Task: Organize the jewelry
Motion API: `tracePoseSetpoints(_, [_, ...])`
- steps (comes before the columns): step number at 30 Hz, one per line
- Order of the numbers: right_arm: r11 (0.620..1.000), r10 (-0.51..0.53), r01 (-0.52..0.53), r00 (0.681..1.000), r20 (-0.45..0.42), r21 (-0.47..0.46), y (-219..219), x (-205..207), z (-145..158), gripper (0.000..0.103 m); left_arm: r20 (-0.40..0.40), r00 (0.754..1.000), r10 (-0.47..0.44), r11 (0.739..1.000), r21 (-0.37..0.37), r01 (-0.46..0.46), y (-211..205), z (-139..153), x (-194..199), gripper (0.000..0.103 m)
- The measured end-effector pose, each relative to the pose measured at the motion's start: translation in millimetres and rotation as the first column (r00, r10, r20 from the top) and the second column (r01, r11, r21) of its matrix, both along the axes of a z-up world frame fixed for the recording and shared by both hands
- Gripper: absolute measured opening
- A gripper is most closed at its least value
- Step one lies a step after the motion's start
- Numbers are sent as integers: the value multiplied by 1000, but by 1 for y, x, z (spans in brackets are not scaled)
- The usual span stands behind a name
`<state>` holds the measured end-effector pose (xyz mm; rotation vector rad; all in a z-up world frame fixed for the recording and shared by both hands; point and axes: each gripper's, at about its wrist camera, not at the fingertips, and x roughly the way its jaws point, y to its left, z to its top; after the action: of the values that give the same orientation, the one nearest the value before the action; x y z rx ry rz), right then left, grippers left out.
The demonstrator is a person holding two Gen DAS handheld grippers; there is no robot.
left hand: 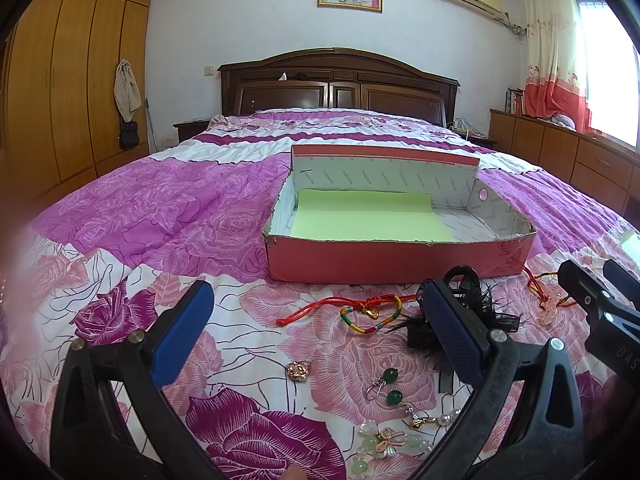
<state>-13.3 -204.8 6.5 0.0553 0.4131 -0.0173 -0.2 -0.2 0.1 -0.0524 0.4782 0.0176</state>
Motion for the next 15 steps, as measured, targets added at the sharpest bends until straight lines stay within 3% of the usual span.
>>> tracePoseSetpoints(15, [1000,1,-1,1000,1,-5,1,0,0,103,1,1000,0,1000,1,0,0,0,0,98])
